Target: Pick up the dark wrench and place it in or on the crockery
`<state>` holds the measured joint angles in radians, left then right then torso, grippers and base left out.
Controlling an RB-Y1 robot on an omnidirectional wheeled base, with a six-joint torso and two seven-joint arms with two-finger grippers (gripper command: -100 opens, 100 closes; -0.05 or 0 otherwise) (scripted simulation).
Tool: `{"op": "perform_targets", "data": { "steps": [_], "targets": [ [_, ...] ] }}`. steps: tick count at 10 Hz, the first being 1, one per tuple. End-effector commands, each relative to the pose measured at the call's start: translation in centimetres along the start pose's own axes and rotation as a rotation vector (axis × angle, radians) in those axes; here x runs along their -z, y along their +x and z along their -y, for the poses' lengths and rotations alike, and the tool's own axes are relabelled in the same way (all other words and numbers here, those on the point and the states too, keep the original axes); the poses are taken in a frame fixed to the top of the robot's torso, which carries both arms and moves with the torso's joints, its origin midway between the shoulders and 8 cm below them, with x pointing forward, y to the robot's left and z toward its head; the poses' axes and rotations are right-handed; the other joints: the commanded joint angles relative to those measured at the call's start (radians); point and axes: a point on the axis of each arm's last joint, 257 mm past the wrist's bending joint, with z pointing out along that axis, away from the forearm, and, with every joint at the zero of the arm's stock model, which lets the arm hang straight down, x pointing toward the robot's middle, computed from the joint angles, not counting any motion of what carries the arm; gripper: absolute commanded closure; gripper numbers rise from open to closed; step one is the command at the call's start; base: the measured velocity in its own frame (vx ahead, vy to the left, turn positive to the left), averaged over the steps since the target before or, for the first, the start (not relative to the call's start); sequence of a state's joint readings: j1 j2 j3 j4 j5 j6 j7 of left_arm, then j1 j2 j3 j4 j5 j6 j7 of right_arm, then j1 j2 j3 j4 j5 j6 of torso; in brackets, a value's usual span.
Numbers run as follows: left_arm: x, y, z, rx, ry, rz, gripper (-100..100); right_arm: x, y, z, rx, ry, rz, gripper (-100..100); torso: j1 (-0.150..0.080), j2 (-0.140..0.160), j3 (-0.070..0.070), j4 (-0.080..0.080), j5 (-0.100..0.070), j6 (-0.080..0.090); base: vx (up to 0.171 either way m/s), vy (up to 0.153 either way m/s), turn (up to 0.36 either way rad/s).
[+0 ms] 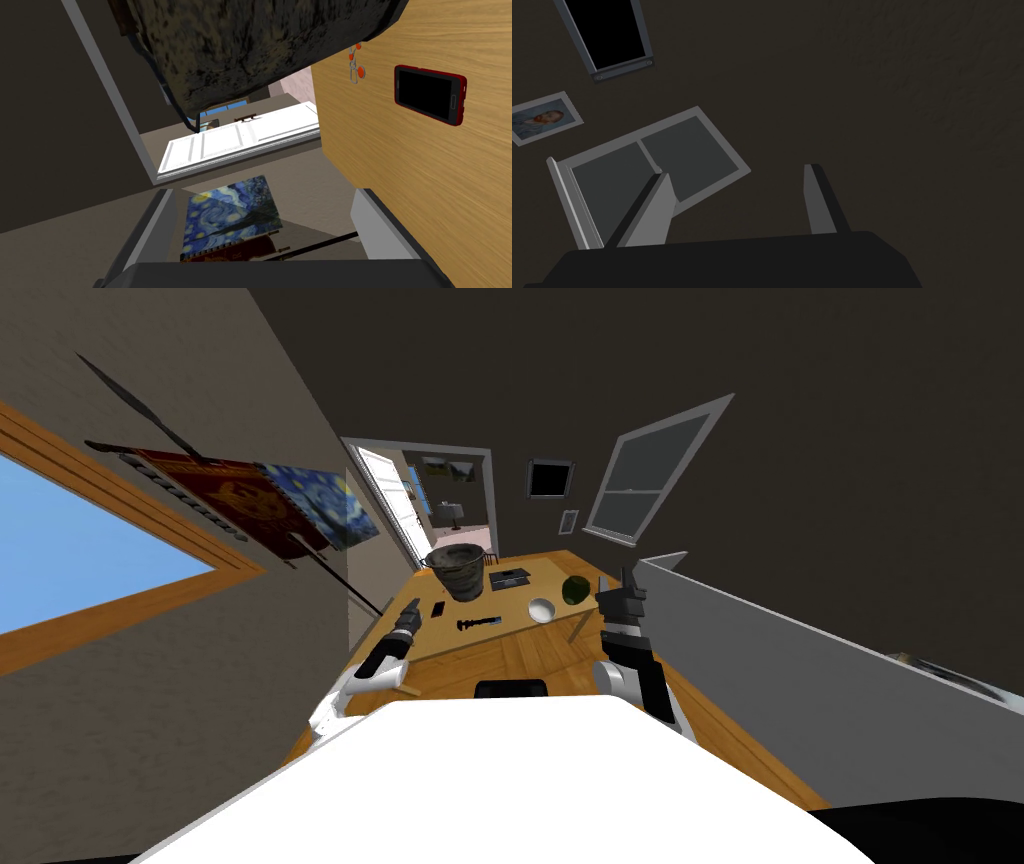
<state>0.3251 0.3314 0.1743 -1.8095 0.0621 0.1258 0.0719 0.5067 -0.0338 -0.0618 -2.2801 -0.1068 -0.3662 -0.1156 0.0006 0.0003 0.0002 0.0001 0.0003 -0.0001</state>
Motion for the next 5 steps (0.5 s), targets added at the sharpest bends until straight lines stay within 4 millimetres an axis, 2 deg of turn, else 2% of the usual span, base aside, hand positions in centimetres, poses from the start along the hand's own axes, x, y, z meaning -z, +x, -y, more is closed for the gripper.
{"op": "perform_targets", "data": {
  "steps": [1, 2, 3, 4, 5],
  "targets": [
    [-0.9, -1.0, -2.0, 0.019, -0.066, 0.011, -100, 0.0, 0.0, 0.0, 0.000, 0.000, 0.000, 0, 0.000, 0.000, 0.000, 0.000, 0.000, 0.000, -0.010, 0.005, -0.129],
    [-0.7, -1.3, -3.9, 0.020, -0.117, 0.017, -100, 0.0, 0.0, 0.0, 0.000, 0.000, 0.000, 0, 0.000, 0.000, 0.000, 0.000, 0.000, 0.000, -0.007, 0.005, -0.046],
    [-1.5, -1.8, -4.3, 0.039, -0.141, 0.025, -100, 0.0, 0.0, 0.0, 0.000, 0.000, 0.000, 0, 0.000, 0.000, 0.000, 0.000, 0.000, 0.000, -0.007, -0.001, -0.100],
    [-1.2, -2.1, -6.4, 0.039, -0.195, 0.032, -100, 0.0, 0.0, 0.0, 0.000, 0.000, 0.000, 0, 0.000, 0.000, 0.000, 0.000, 0.000, 0.000, -0.005, 0.002, -0.049],
    [-1.2, -2.1, -6.5, 0.039, -0.200, 0.032, -100, 0.0, 0.0, 0.0, 0.000, 0.000, 0.000, 0, -0.001, -0.001, 0.000, 0.000, 0.000, 0.000, 0.000, 0.000, 0.000]
  ]
}}
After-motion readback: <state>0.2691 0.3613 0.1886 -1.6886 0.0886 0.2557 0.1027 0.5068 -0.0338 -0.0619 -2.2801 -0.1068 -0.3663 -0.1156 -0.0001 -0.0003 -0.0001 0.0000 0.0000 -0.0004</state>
